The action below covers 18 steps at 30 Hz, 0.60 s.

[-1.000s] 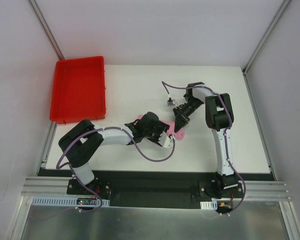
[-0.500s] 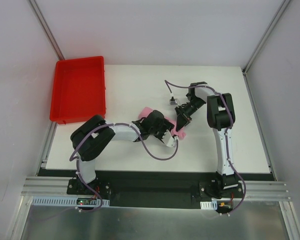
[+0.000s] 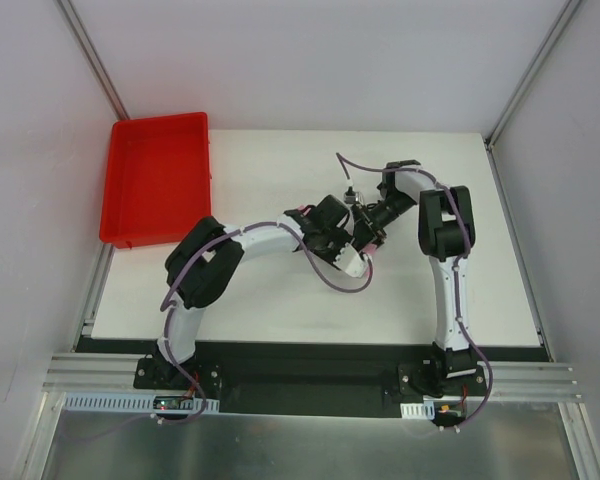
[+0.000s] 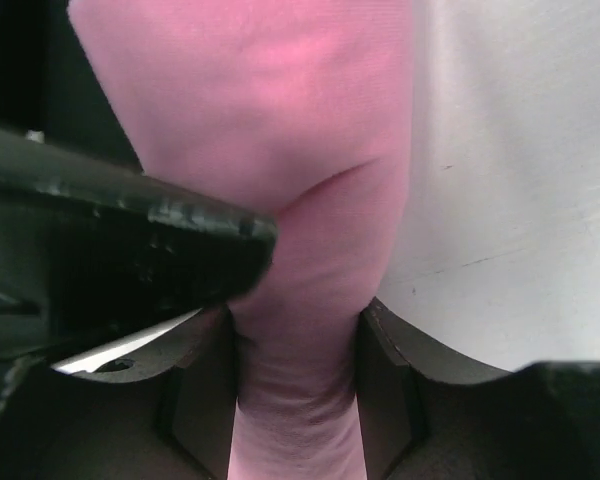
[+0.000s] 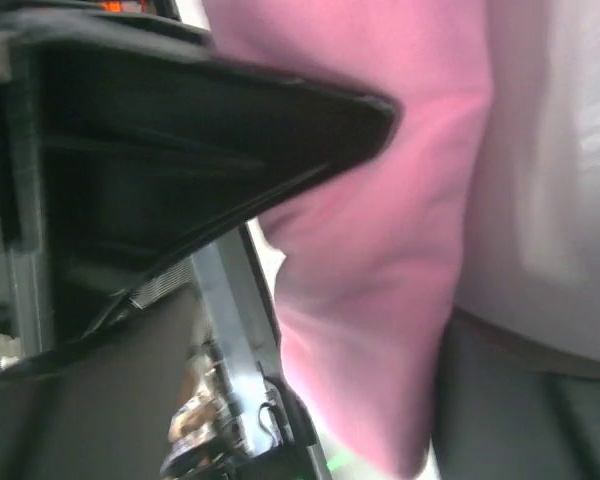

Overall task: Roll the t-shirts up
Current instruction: Pick up the T-shirt from the center of the board.

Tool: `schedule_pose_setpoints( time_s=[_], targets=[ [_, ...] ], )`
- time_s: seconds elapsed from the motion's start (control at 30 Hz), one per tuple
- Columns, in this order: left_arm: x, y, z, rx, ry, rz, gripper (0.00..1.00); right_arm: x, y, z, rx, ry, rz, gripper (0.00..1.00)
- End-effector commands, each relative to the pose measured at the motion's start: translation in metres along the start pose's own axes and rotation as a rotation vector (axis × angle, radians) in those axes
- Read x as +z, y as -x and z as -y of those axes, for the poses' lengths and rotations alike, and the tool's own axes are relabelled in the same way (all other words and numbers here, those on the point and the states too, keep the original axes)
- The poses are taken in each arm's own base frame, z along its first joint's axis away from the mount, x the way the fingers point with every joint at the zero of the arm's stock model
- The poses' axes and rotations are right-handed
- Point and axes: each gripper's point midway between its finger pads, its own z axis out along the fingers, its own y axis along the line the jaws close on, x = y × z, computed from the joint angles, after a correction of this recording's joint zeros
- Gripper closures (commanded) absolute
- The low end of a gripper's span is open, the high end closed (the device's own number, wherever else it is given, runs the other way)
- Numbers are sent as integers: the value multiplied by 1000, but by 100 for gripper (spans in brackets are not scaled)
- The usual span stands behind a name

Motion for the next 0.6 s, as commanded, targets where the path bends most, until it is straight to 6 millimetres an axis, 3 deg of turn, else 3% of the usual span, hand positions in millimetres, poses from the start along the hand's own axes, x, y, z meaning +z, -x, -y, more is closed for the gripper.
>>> schedule_pose_setpoints(
  time_s=[0.0,0.13,0.33,0.37,0.4,0.57],
  targets=[
    [-2,-7,109,-293,-505,22,97,-49,-17,-41,-43,-54,14,4],
    [-15,-7,98,-423,-519,55,98,-88,-31,-59,-112,-132,119,4],
    [-28,9,87,-688,-622,143,99,-124,-67,-53,15,-151,259,4],
    [-31,9,68,-712,-595,171,99,-133,-72,-51,40,-147,303,4],
    [-33,10,75,-762,-649,171,98,-134,-76,-51,59,-137,318,4],
    [-32,11,73,-816,-665,184,89,-132,-88,-61,53,-135,334,4]
  ],
)
